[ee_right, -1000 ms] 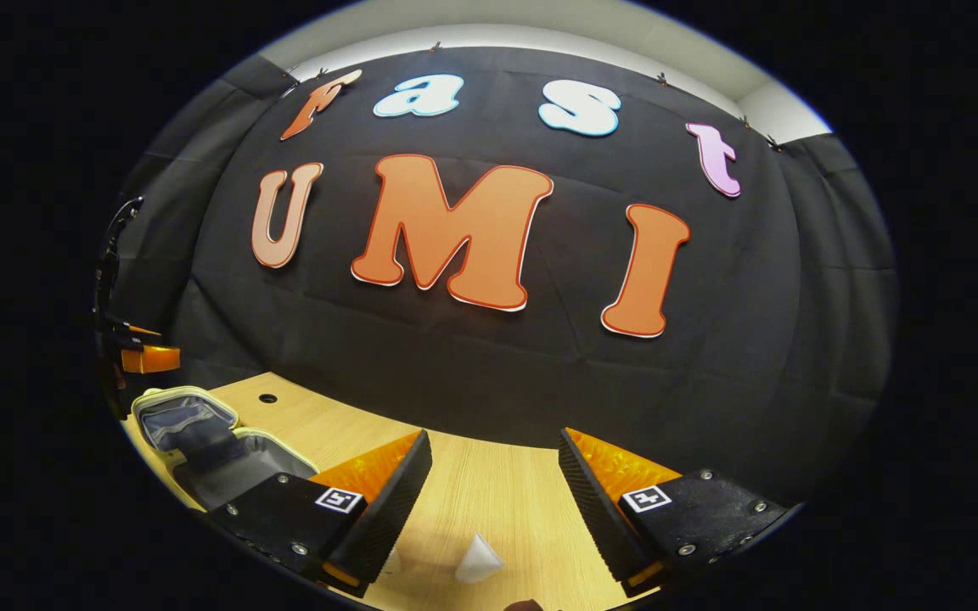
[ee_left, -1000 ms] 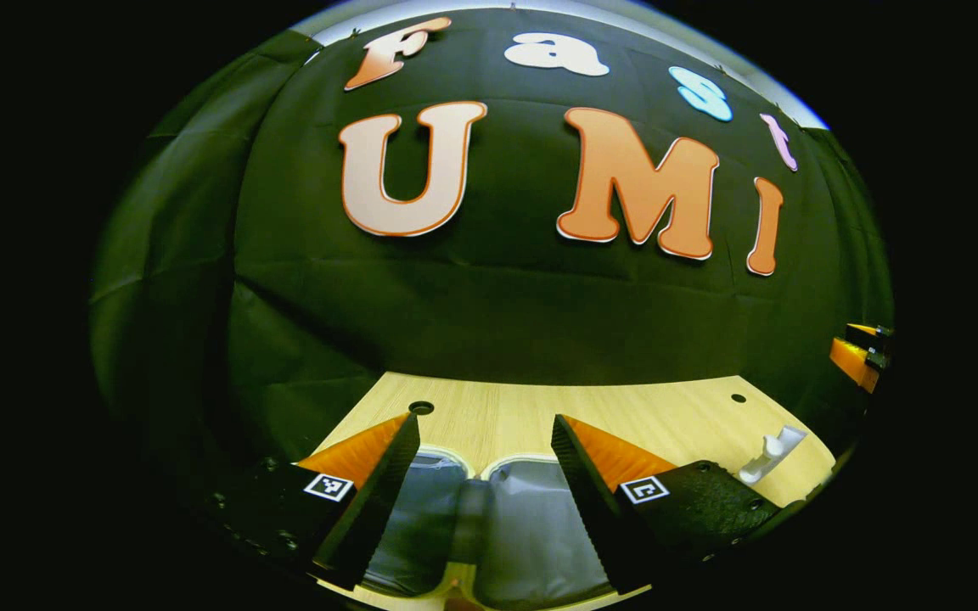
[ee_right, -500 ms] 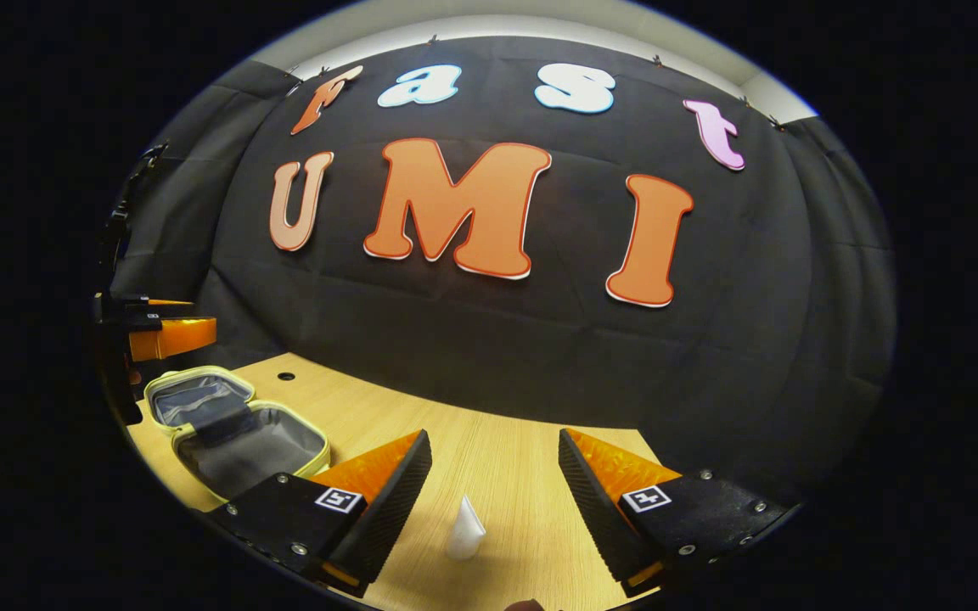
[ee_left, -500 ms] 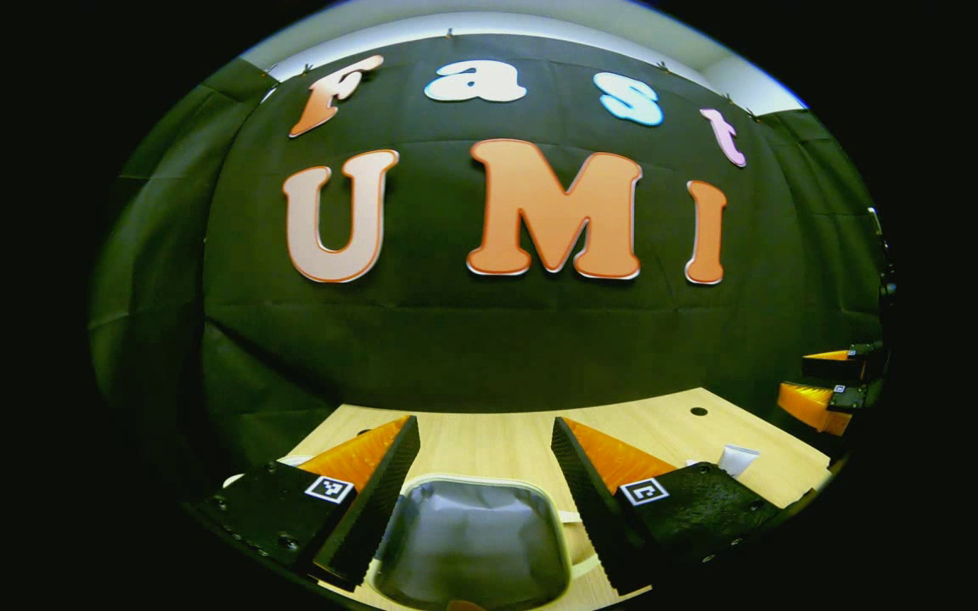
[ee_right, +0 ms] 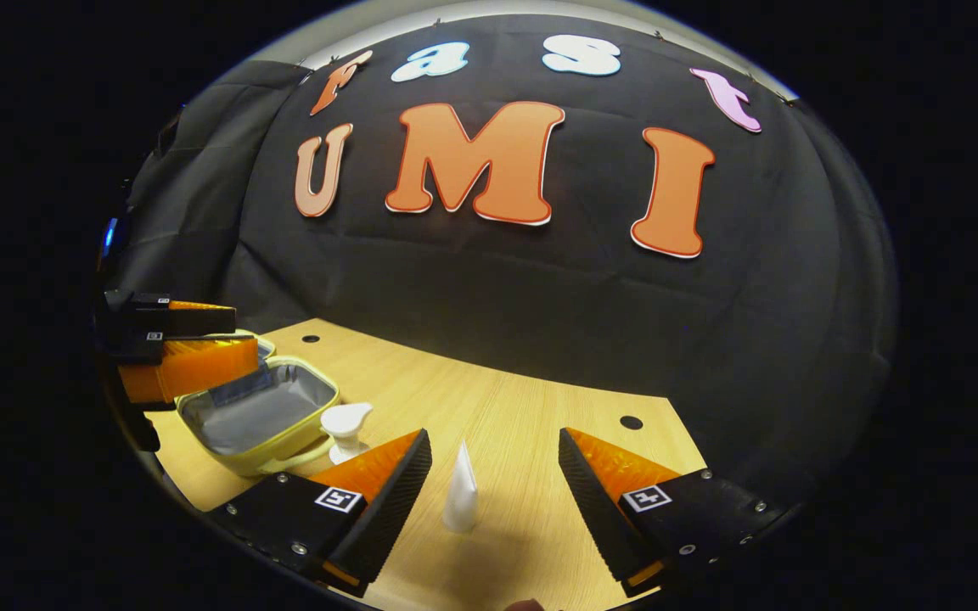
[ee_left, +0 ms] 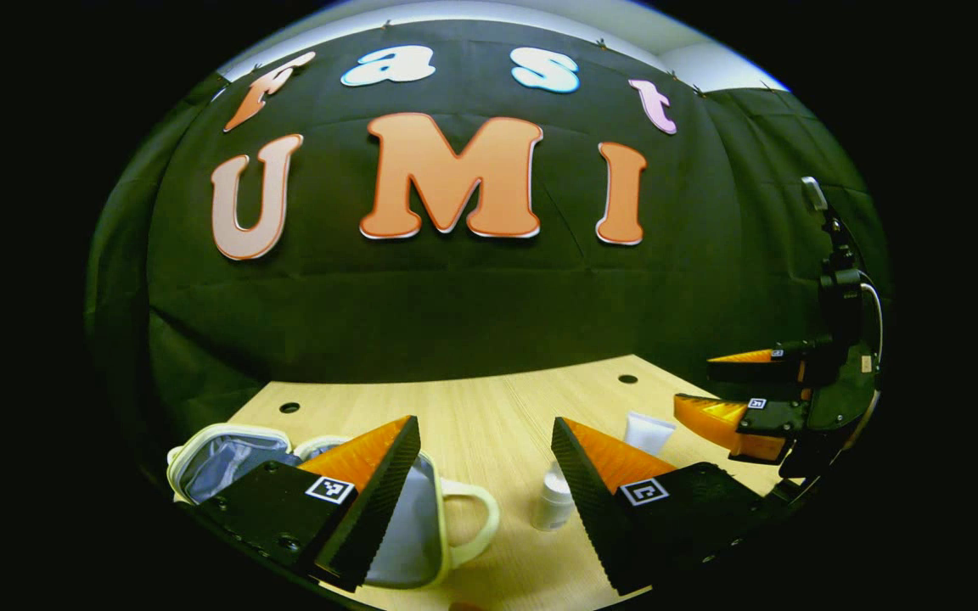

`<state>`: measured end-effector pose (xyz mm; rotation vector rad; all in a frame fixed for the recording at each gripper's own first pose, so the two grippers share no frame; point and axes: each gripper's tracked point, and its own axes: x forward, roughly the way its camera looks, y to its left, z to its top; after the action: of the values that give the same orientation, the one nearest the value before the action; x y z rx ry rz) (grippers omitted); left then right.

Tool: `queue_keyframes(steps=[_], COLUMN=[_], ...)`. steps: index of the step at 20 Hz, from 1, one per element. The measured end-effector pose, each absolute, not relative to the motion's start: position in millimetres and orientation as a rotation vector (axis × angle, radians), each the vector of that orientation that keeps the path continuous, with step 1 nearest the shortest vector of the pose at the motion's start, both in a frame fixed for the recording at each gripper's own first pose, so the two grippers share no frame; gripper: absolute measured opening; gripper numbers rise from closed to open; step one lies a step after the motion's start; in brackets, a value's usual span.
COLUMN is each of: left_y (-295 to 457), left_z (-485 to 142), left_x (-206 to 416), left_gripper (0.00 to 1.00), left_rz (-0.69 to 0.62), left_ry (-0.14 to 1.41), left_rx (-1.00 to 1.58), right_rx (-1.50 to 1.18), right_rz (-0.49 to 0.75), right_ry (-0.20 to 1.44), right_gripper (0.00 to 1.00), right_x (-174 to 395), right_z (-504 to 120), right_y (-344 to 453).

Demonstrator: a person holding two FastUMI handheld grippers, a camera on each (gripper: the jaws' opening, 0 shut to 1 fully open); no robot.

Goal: First open the suitcase, pack the skin care products into it, and then close the suitcase.

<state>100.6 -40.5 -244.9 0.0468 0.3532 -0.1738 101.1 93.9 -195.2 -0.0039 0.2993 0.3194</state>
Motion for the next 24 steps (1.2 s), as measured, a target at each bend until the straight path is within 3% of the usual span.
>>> queue_keyframes(steps=[21, 24], left_y=[-127, -126], left_z=[-441, -437], left_x=[119, 123], left_gripper=[0.97, 0.72], left_rz=[-0.347, -0.335], left_ry=[0.616, 0.607], left_rx=[0.083, 0.102], right_rx=[-0.043, -0.042], right_rz=[0.405, 0.418], right_ry=[0.455, 0.472], right_gripper=[0.96, 0.96], right_x=[113, 114], right_z=[-315, -324], right_y=[114, 124])
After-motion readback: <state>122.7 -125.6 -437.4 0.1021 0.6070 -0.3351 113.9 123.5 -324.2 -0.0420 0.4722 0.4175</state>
